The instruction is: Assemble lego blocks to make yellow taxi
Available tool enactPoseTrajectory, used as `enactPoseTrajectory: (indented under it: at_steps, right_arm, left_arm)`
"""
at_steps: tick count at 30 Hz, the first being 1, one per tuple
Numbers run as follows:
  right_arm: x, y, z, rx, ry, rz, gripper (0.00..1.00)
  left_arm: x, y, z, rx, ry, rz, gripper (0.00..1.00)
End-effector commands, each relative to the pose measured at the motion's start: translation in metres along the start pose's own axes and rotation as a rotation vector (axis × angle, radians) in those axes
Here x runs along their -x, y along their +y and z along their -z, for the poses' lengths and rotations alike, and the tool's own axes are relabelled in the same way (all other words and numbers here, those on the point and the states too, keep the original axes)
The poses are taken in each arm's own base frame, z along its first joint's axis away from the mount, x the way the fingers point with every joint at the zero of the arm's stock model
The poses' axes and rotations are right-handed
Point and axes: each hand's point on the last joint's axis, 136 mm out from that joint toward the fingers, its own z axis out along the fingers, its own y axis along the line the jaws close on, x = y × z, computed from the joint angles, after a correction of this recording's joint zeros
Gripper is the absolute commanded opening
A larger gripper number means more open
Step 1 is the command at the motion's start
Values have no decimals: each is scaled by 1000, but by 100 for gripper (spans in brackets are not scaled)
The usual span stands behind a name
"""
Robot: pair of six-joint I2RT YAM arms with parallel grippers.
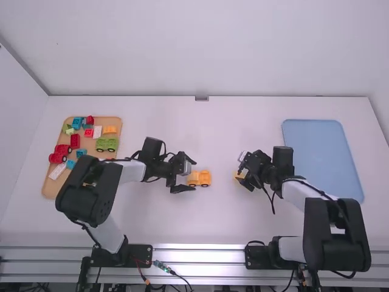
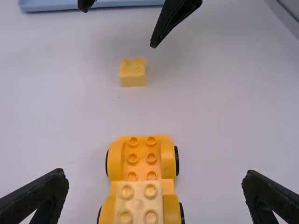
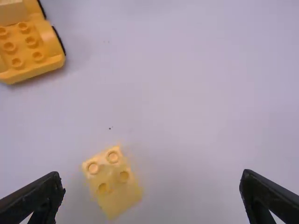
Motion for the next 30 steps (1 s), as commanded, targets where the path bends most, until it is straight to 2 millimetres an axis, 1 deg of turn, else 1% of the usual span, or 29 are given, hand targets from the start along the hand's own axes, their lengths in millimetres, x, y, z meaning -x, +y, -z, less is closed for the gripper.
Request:
enactPoseTrajectory:
  at_steps: [1, 3, 5, 7, 9, 11, 12, 14, 16, 21, 24, 27, 30]
  right_arm:
    - [4, 10, 5, 34, -75, 40, 99]
    - [1, 10, 6, 29, -70, 33, 99]
    - [2, 5, 4, 25, -83, 32, 99]
    - [1, -1, -2, 36, -85, 24, 99]
    - [-4, -6, -11, 58, -73, 3, 99]
    - [-8, -7, -19, 88, -71, -4, 99]
    - [-6, -7, -23, 110, -90, -15, 99]
    - [1, -5, -29, 163, -151, -15, 99]
    - [4, -2, -30, 202, -174, 14, 99]
    - [3, 8, -28, 277, -144, 107, 99]
    - [-1, 10, -33, 280, -102, 138, 99]
    - [-9, 13, -39, 283, -62, 152, 99]
    - [-17, 16, -47, 282, -74, 190, 100]
  left_arm:
    - [-8, -10, -3, -18, 11, 27, 99]
    - [-10, -11, -3, -17, 11, 26, 99]
    - [-15, -10, -6, -13, 6, 24, 99]
    - [-19, -9, -9, -11, 4, 17, 99]
    - [-23, -5, -12, -1, -3, 56, 99]
    - [-25, -1, -15, 10, -9, 89, 99]
    - [-26, 2, -16, 14, -14, 101, 99]
    - [-29, 2, -18, 8, -15, 100, 99]
    - [-30, 1, -18, 2, -14, 108, 99]
    - [-36, -2, -18, 2, -5, 131, 99]
    - [-36, -3, -18, 7, -5, 121, 99]
    - [-36, -5, -19, 6, -5, 116, 99]
    - [-35, -5, -19, 2, -11, 118, 99]
